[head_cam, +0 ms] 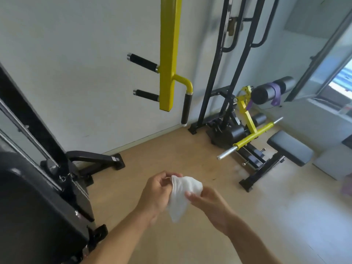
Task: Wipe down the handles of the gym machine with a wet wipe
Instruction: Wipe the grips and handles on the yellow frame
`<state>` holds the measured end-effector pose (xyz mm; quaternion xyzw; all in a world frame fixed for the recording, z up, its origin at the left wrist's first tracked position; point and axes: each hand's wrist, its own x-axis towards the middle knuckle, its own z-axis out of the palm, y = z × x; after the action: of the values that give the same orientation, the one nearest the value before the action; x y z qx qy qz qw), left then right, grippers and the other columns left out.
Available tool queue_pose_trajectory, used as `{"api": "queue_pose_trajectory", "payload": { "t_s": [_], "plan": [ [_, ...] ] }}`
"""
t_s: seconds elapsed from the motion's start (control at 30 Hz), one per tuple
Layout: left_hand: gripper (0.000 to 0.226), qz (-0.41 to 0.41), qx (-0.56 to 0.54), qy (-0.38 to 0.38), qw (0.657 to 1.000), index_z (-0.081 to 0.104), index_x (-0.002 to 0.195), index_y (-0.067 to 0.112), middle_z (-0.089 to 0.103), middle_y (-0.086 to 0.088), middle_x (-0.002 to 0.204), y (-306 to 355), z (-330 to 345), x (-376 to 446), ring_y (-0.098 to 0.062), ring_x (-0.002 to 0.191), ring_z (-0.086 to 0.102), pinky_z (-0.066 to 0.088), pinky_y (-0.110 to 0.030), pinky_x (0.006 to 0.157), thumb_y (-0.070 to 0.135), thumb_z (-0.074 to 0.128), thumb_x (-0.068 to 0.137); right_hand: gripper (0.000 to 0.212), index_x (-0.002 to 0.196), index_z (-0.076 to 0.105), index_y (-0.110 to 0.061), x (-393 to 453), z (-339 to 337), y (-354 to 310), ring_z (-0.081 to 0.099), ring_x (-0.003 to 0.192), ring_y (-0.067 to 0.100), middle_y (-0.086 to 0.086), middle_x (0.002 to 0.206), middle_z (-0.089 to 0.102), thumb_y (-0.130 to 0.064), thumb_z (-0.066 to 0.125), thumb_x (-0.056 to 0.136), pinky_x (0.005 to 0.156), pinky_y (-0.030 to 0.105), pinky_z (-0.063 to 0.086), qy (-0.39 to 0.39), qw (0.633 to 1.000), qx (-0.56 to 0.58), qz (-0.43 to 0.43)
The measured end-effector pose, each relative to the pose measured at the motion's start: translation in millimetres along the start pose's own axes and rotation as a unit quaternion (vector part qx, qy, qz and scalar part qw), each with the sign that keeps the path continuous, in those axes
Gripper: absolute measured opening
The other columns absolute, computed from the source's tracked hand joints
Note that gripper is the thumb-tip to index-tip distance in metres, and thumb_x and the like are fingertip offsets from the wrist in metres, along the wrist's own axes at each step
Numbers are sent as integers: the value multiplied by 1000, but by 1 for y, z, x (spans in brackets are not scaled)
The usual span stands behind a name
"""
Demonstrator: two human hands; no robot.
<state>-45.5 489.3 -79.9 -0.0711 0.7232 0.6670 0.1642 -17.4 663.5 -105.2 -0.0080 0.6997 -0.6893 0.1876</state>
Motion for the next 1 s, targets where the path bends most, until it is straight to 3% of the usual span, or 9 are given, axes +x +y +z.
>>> {"api": "queue_pose_trajectory", "payload": {
  "t_s": [0.1,0.2,0.3,0.4,0.53,0.63,0.73,0.87,1.0],
  "plan": [
    [28,11,3,43,999,76,92,23,78,9,85,18,-13,47,-8,75,72,53,-20,60,2,57,91,30,104,78,-9,51,-11,-7,69,94,20,11,103,76,-34,75,89,93,50,53,79,997,-1,23],
    [24,16,-18,62,998,71,103,24,78,4,97,31,-23,91,-16,89,74,62,-37,73,4,63,91,27,101,78,-5,92,-31,-15,68,86,22,14,96,75,-29,71,91,78,42,55,128,989,49,58],
    [25,38,-45,70,996,65,113,20,73,1,113,44,-23,133,-6,98,71,61,-43,85,8,68,91,25,93,77,-8,133,-56,-30,70,88,28,14,97,76,-33,73,90,81,46,58,286,954,62,61],
    [30,89,1,41,995,64,120,23,69,11,122,64,-15,177,6,108,64,53,-37,101,15,69,92,30,74,66,-12,180,-84,-61,59,72,18,1,77,66,-33,64,96,68,33,50,441,894,60,45],
    [42,141,94,10,985,56,134,30,57,14,140,100,8,226,-3,130,52,41,-31,111,20,65,94,30,83,67,-11,242,-97,-100,53,68,15,-1,75,59,-30,55,102,57,27,42,405,911,72,2],
    [62,144,164,-4,976,44,142,41,47,17,149,114,20,256,-4,136,43,39,-34,112,16,68,90,31,82,68,-10,267,-103,-106,59,77,20,10,83,67,-27,52,102,68,33,49,325,943,70,-14],
    [73,138,155,-30,978,43,137,53,51,21,145,118,26,277,-3,132,49,49,-31,102,4,65,87,29,100,70,-6,274,-116,-100,69,89,20,19,103,70,-1,41,98,81,34,57,185,971,141,-58],
    [77,157,139,12,978,45,143,37,58,17,139,115,33,294,0,131,50,46,-24,106,-4,70,82,29,85,59,-18,288,-136,-94,65,86,10,-4,99,54,11,53,88,69,12,48,190,959,-165,-132],
    [73,152,122,54,979,54,127,46,63,31,125,107,33,306,2,128,53,43,-15,105,-11,64,82,22,85,53,-26,311,-142,-94,52,80,-4,-18,93,45,-28,75,88,61,9,37,247,922,-258,-151]
  ]
}}
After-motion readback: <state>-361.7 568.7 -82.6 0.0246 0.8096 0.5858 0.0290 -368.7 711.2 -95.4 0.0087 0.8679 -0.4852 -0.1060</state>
